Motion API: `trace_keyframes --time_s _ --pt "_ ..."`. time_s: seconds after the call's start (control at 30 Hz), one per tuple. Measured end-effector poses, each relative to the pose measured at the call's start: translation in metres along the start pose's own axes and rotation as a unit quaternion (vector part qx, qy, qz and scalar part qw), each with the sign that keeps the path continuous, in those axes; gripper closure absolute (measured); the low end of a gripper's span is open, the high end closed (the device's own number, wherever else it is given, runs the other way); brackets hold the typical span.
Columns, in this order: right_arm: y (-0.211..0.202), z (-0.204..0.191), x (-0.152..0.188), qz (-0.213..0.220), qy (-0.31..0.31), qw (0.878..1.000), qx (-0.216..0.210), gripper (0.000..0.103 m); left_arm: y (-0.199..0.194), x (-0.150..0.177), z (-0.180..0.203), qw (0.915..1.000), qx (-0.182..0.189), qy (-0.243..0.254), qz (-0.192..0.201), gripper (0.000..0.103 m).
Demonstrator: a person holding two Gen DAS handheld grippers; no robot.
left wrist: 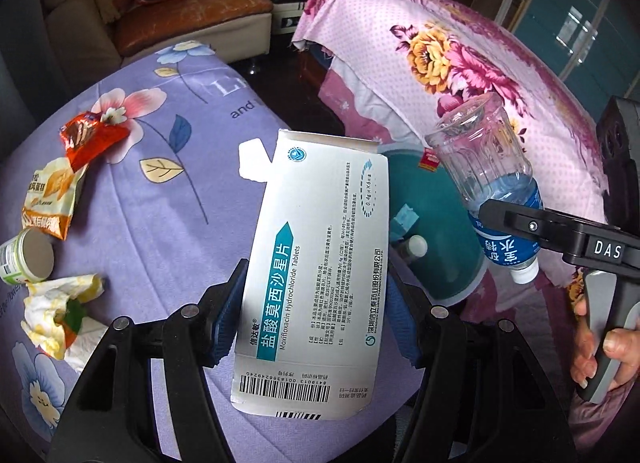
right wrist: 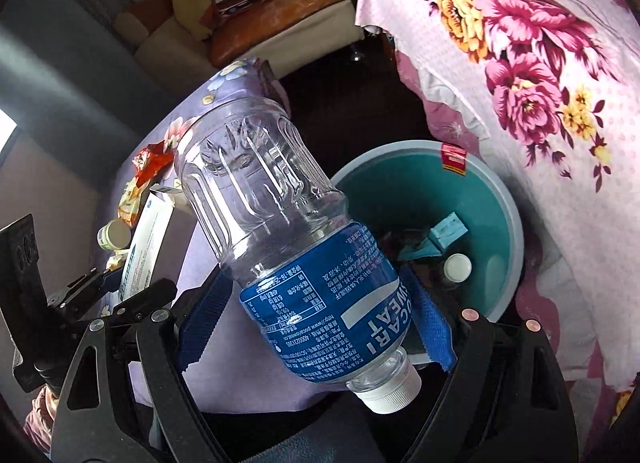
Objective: Collect trash
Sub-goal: 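Carry the box and bottle over the teal bin and release both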
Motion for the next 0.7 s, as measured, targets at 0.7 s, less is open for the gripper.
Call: trace_keyframes --time_s 0.7 --pt "-0.012 0.077 -0.010 0.013 0.064 0.998 0.017 0.022 0.054 -0.030 0.074 0.9972 0.014 0.062 -0.038 0.038"
Point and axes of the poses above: each gripper's, at about its wrist camera, not at the fingertips, and y roughly the way its jaws point, z to its right, x to its underside, the point moved 8 cm from there along y, roughly the way its jaws point, and after that the axes turned 7 degrees about y, right-handed, at the moved point
